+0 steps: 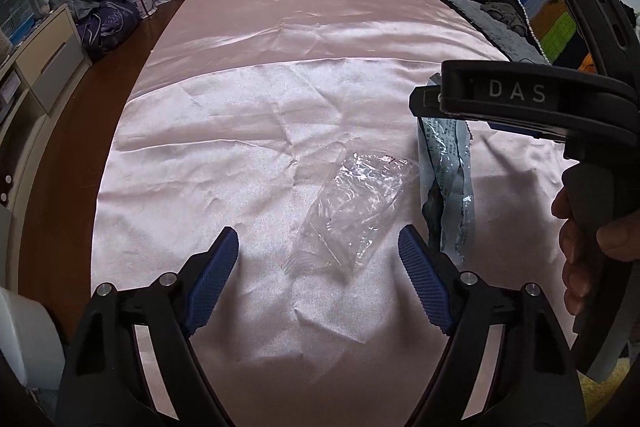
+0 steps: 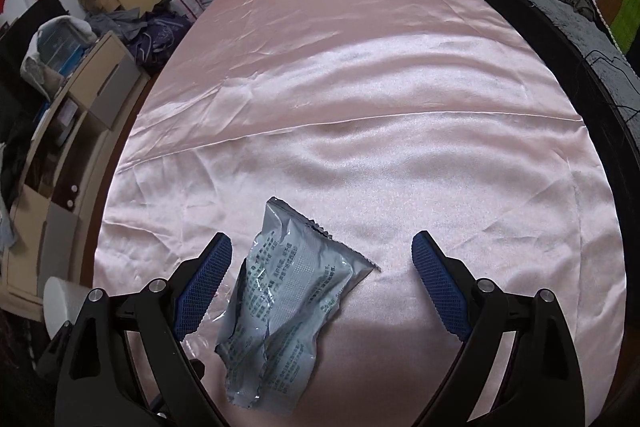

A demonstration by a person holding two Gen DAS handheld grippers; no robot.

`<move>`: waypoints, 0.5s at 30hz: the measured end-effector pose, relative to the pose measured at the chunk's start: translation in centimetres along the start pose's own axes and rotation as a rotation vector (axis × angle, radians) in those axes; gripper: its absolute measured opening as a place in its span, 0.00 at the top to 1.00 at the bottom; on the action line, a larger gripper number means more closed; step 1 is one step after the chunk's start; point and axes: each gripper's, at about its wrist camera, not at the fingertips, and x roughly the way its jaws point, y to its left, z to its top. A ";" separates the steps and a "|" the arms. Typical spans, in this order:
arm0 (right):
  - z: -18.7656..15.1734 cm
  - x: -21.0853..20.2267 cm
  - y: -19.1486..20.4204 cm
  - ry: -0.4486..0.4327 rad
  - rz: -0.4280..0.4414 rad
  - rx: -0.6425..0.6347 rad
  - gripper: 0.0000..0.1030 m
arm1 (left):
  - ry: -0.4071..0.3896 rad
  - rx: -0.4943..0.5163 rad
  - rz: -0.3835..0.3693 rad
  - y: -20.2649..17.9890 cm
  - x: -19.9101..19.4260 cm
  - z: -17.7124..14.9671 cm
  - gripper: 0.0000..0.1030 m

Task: Collect trash
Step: 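Grasp the silver-blue packet with the right tool while the left tool grasps clear plastic wrap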

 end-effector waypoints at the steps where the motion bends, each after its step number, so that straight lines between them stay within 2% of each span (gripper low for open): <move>1: 0.0 0.4 0.0 0.006 -0.004 -0.006 0.13 | 0.006 0.001 -0.004 0.0 0.3 0.0 0.30; 4: -0.3 1.2 0.0 0.028 -0.011 -0.034 0.37 | 0.023 0.012 -0.017 -0.3 1.1 0.0 0.42; 5: -0.4 1.1 0.2 0.012 -0.025 -0.063 0.45 | 0.017 0.020 -0.009 -0.5 1.1 0.0 0.42; 8: -0.8 0.8 -0.1 0.008 -0.019 -0.119 0.52 | 0.014 0.025 -0.020 -0.6 1.1 0.2 0.53; 9: -0.9 0.6 -0.5 0.010 0.000 -0.119 0.54 | 0.013 0.025 -0.022 -0.6 1.1 0.4 0.64; 10: -0.9 0.3 -0.9 0.011 0.014 -0.115 0.56 | 0.013 0.020 -0.022 -0.6 1.1 0.5 0.70; 15: -2.0 -1.4 -2.0 0.007 0.010 -0.145 0.61 | 0.023 0.039 -0.030 -1.3 0.9 0.3 0.76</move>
